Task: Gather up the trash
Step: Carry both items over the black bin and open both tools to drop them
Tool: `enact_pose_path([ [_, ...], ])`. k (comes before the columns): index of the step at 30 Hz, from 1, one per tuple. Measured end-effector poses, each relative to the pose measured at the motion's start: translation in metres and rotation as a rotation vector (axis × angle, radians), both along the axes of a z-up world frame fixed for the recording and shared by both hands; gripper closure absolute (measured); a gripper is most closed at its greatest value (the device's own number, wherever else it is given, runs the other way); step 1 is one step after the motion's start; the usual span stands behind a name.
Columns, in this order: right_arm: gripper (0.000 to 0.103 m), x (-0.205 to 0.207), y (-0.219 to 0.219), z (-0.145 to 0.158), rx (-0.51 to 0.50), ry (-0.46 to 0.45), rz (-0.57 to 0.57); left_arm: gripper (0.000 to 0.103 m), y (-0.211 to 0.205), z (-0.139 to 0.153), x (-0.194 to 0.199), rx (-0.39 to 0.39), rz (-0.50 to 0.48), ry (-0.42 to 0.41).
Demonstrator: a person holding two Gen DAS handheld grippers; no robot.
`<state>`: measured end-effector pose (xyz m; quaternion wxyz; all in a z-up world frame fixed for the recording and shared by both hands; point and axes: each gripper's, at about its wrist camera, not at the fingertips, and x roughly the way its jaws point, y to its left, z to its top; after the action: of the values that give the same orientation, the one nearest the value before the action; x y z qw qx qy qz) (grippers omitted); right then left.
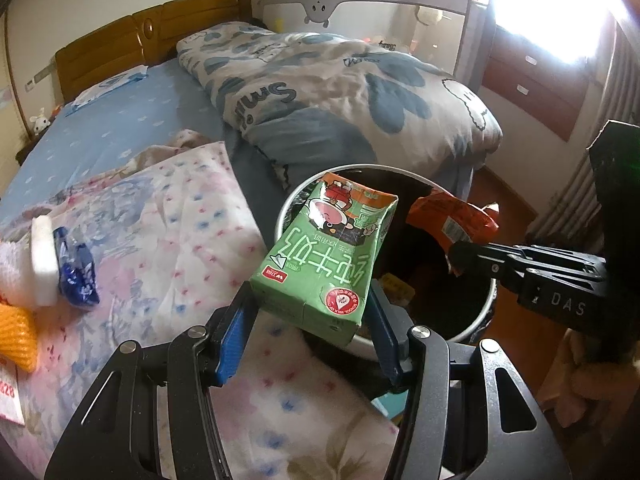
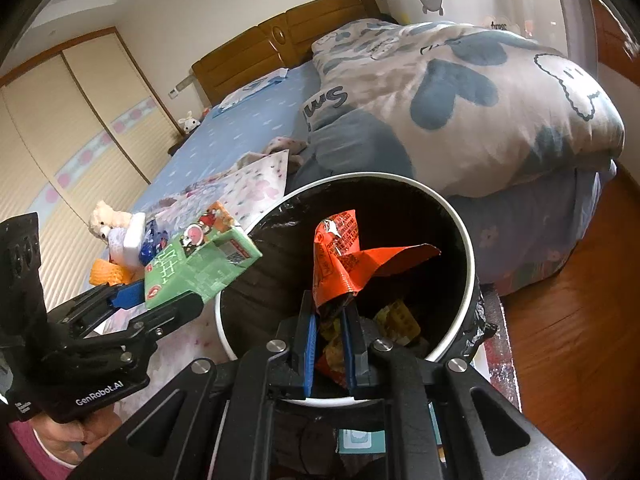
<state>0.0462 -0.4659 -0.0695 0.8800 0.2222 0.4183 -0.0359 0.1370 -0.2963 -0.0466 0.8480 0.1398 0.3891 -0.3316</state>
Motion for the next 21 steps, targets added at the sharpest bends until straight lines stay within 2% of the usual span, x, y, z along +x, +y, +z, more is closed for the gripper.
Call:
enact_pose_path([
  [2, 0.091, 0.002, -0.002, -0.001, 0.006, 0.005, 0.002, 0.049, -0.005, -0.002, 0.001, 0.005, -0.006, 0.007],
  [6, 0.083, 0.005, -0.006, -0.001, 0.004, 0.017, -0.011, 0.049, -0.01, -0.007, 0.004, 0.009, -0.006, 0.046],
  [8, 0.067, 0.004, -0.008, 0.0, 0.001, 0.016, -0.02, 0.044, -0.009, -0.008, 0.005, -0.002, -0.004, 0.067],
  [10, 0.055, 0.001, -0.009, 0.003, 0.0, 0.001, -0.03, 0.034, -0.005, -0.008, 0.004, -0.014, 0.007, 0.072],
  [13, 0.054, -0.001, -0.01, 0.004, 0.001, -0.003, -0.043, 0.034, 0.003, -0.007, 0.0, -0.03, 0.018, 0.072],
  [17, 0.039, -0.007, -0.005, 0.007, 0.003, -0.021, -0.059, 0.033, 0.025, -0.008, -0.007, -0.045, 0.051, 0.08],
  [21, 0.031, -0.013, 0.009, 0.01, -0.008, -0.042, -0.056, 0.032, 0.051, -0.013, -0.014, -0.059, 0.093, 0.098],
])
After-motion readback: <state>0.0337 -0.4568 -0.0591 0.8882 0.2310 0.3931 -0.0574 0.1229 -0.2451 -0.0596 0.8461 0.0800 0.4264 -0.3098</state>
